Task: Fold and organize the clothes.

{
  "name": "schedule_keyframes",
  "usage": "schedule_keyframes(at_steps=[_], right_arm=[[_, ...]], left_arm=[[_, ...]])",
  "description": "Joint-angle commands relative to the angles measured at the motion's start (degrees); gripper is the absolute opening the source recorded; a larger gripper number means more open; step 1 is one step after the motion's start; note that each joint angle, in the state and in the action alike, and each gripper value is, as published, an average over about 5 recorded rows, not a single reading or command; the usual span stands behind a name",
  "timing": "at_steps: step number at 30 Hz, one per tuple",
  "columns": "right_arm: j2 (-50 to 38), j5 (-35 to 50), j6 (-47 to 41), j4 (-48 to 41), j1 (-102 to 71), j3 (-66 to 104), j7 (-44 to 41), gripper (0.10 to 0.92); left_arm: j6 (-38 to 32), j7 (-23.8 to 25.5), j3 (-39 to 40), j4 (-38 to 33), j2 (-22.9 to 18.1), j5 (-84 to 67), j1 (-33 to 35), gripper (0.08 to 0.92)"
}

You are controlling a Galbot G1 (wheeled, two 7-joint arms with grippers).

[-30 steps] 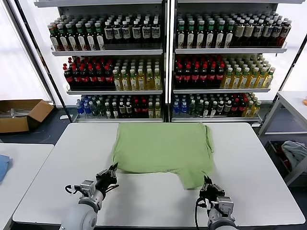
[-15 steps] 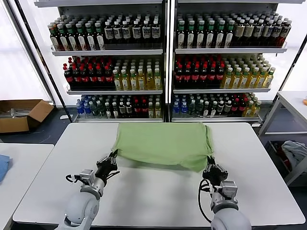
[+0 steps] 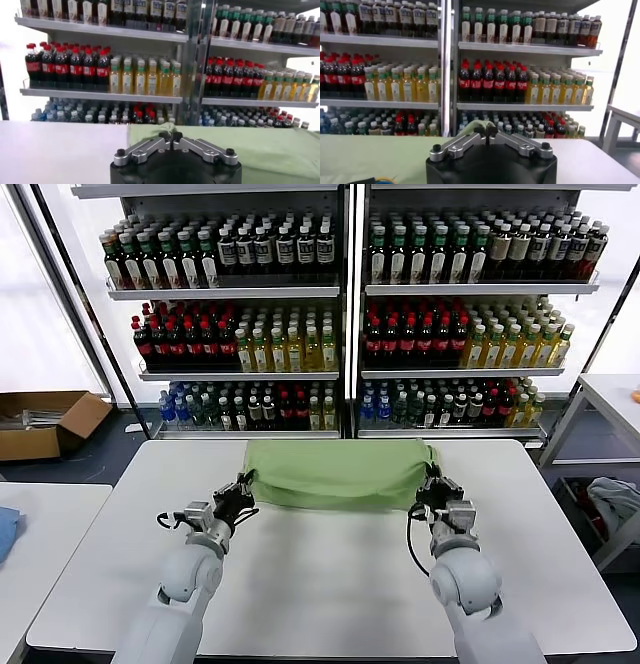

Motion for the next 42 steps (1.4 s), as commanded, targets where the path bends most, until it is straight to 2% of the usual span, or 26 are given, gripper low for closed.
schedule_keyframes(at_steps=[1, 8, 11, 14, 19, 24, 32, 37, 42], right_arm=[[0.2, 0.2, 0.2, -14.6, 10.3, -1.2, -1.2, 0.111], [2.1, -0.5, -1.1, -18.5, 11.4, -3.0, -2.2, 0.111], [3.5, -0.2, -1.9, -19.9, 12.1, -3.2, -2.0, 0.149], [5.6, 1.6, -1.8, -20.9, 12.9, -2.7, -0.8, 0.232], [9.6, 7.8, 1.5, -21.5, 14.6, -2.0, 4.4, 0.379], [10.9, 9.7, 3.1, -20.9, 14.8, -2.0, 7.8, 0.518], [8.2, 9.0, -0.6, -12.5, 9.3, -1.5, 9.8, 0.751], [5.6, 8.4, -1.8, -6.6, 4.9, -0.2, 10.2, 0.819], [2.7, 8.5, -2.7, -3.2, 1.5, 0.5, 10.3, 0.822]], left_arm=[[0.0, -0.1, 2.0, 15.2, -0.7, -0.7, -11.6, 0.087], [0.5, 0.2, 2.6, 18.2, -0.8, -0.6, -12.7, 0.087], [0.8, 0.2, 2.6, 18.0, -0.8, -0.6, -12.5, 0.102], [1.0, -0.3, 2.4, 17.0, -0.7, -0.7, -12.0, 0.162], [1.4, -2.0, 2.0, 14.4, -0.2, -0.6, -10.9, 0.307], [2.4, -3.1, 1.7, 10.7, 0.2, -0.7, -9.3, 0.437], [4.7, -3.6, 1.4, 6.0, 0.6, -0.5, -5.8, 0.679], [5.4, -3.8, 1.5, 4.1, 0.6, 0.0, -4.3, 0.802], [5.7, -3.8, 1.7, 3.5, 0.7, 0.5, -3.5, 0.822]])
